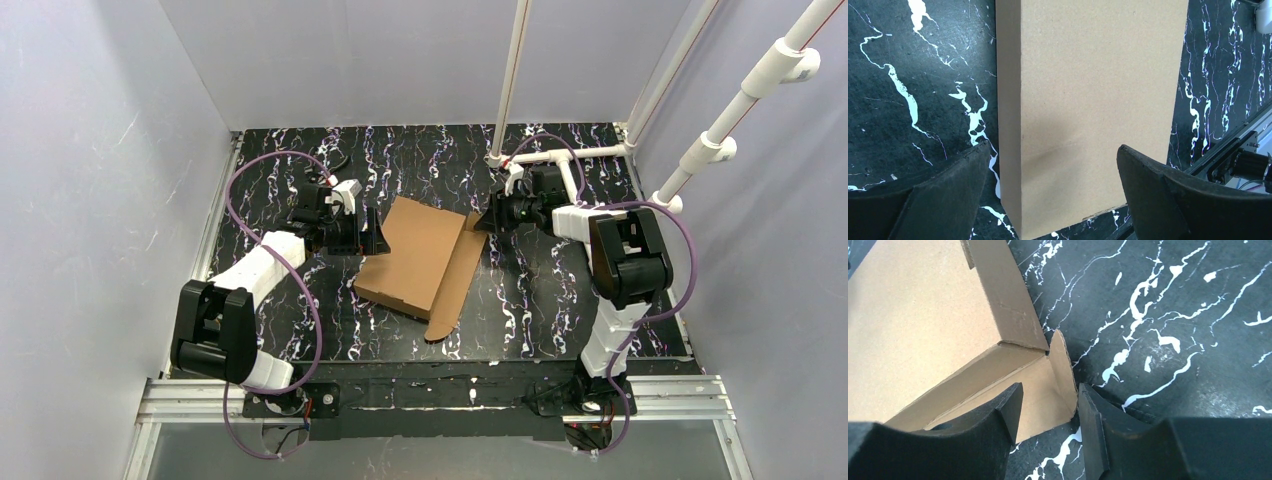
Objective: Fold the paper box
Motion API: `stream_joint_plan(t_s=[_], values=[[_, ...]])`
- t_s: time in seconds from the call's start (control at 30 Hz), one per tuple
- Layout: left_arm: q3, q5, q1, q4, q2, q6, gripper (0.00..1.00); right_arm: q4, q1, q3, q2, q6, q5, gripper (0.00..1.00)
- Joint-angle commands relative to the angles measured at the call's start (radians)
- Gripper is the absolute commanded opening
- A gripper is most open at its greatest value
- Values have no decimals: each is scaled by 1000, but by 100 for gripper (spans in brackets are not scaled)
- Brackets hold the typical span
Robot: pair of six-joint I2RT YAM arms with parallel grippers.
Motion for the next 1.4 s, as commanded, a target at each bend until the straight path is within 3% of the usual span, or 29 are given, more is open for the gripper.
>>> stream_joint_plan(t_s=[0.0,0.57,0.93,1.2,1.37], values=[[30,20,-3,-20,-12,20,97,35,1,-2,-47,3,-76,52],[35,23,-3,-26,-2,26,98,-12,26,-14,-78,-123,-116,32],[38,26,-5,-28,11,27,98,-76,72,14,-59,-214,-88,31],[48,-15,-5,-57,34,32,97,-86,85,18,-63,-259,-205,32],[53,-26,-5,-64,37,35,95,-229,100,72,-50,-410,-201,33]])
